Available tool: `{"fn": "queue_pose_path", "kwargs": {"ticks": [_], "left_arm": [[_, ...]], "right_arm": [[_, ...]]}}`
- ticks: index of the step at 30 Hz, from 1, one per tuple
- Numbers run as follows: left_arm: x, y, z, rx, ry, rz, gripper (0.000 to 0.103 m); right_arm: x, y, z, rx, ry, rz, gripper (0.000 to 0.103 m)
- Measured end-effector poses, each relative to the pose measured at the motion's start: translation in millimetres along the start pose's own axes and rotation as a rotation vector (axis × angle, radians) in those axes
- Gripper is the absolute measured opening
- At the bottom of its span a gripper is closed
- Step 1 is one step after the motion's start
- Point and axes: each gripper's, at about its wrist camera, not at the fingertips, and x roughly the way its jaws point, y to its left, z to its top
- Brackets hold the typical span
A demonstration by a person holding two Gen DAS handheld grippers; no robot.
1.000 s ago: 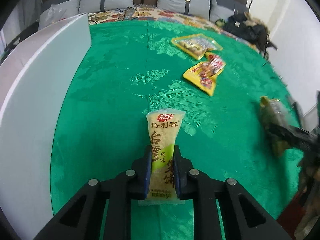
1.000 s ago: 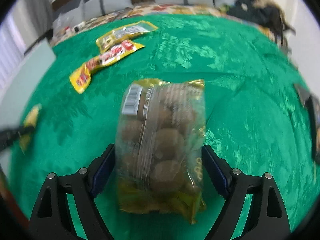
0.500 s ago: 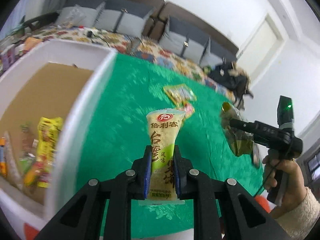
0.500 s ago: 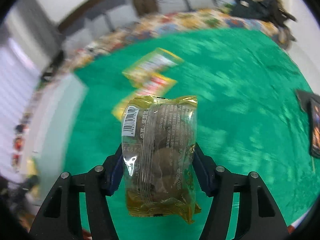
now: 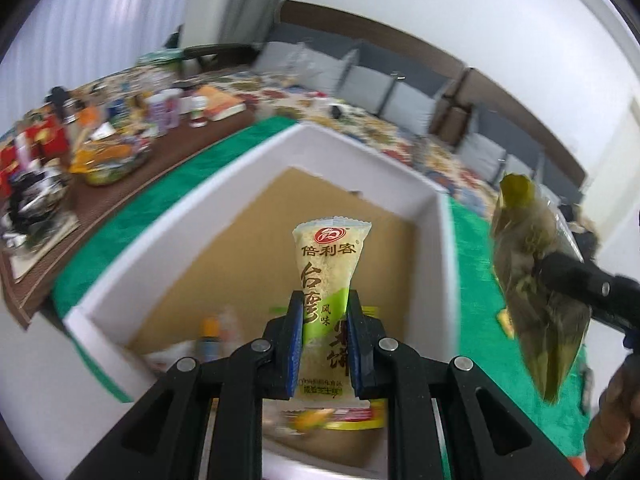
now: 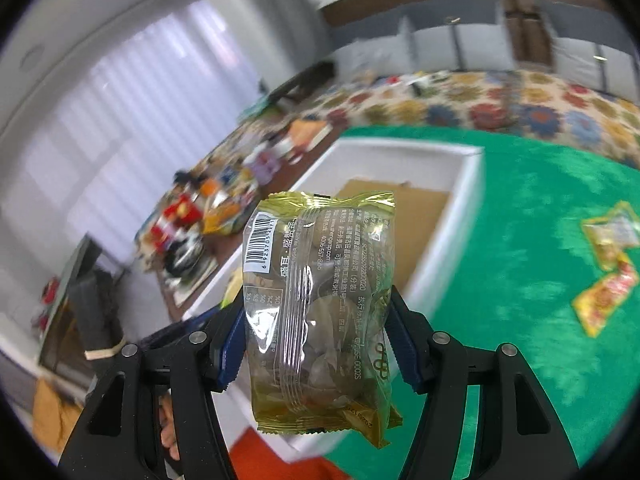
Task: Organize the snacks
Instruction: 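Carry the rice-cake bar and brown-ball bag over the white box and open both grippers, then move both open grippers back over the remaining snacks on the bed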
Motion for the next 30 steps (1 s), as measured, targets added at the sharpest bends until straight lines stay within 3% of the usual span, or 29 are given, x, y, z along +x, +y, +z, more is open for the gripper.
{"fn": "queue_pose_path", "kwargs": {"ticks": [3,4,5,7,9,14,15,18,24,27,30], "left_arm": [[7,20,-6,-0.003,-0.004,0.062,0.019],[8,26,-9,-0.007,-0.012,0.096,0.028],[12,28,-12,-0.015,-0.012,0.115,0.053],[13,39,-16,-0.042,-0.031,0.159,0.087],[8,43,-21,-0.05,-0.071,0.168,0.088],[3,30,-27,-0.037,-0.062,0.115,0.088],[1,24,-27,-0.032,-0.067,0.104,0.088],[-6,-4,-30,0.007,-0.076,0.044,0.088],[-20,-84,-43,0.148,-0.066,-0.105,0.089],[-23,-132,-54,0.224,-0.058,-0.184,0.096],[-8,-185,-72,0.3,-0.017,-0.257,0.1]], "right_arm": [[39,17,-9,-0.003,0.046,0.029,0.067],[54,20,-12,-0.004,0.064,0.046,0.069],[70,23,-14,-0.005,0.1,0.064,0.07],[85,23,-17,-0.001,0.148,0.066,0.071],[84,20,-18,-0.013,0.137,0.07,0.071],[47,4,-18,-0.113,0.019,-0.005,0.072],[39,-4,-22,-0.138,-0.01,-0.038,0.076],[20,-41,-45,-0.199,-0.028,-0.169,0.08],[-11,-159,-140,-0.302,0.071,-0.545,0.08],[-48,-213,-181,-0.243,0.061,-0.647,0.08],[-79,-250,-200,-0.159,0.029,-0.709,0.08]]}}
